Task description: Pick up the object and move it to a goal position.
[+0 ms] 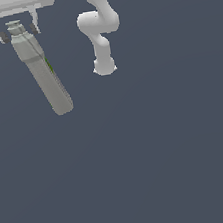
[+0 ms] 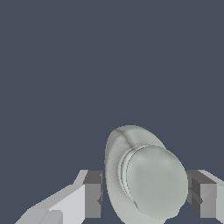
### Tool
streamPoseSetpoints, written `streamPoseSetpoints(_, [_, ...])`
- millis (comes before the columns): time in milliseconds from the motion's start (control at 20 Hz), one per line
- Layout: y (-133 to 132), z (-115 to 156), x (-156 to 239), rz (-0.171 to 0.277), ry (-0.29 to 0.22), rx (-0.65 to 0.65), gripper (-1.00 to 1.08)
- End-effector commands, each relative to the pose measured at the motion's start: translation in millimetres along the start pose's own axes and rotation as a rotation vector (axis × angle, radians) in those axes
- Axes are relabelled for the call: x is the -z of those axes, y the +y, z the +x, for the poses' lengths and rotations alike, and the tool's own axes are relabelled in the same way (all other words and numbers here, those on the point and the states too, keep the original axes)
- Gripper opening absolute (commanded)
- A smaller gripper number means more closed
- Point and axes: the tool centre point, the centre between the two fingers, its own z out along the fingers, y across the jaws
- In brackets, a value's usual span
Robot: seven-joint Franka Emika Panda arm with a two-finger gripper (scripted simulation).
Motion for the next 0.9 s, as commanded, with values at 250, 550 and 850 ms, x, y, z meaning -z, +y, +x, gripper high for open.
streamPoseSetpoints(250, [38.4, -3.3, 64.7, 0.011, 0.099, 0.066, -1.00])
streamPoseSetpoints(550, [61.2, -7.7, 95.5, 0.022, 0.145, 0.099, -1.00])
streamPoseSetpoints(850, [74.2, -10.3, 111.4, 0.030, 0.170, 0.114, -1.00])
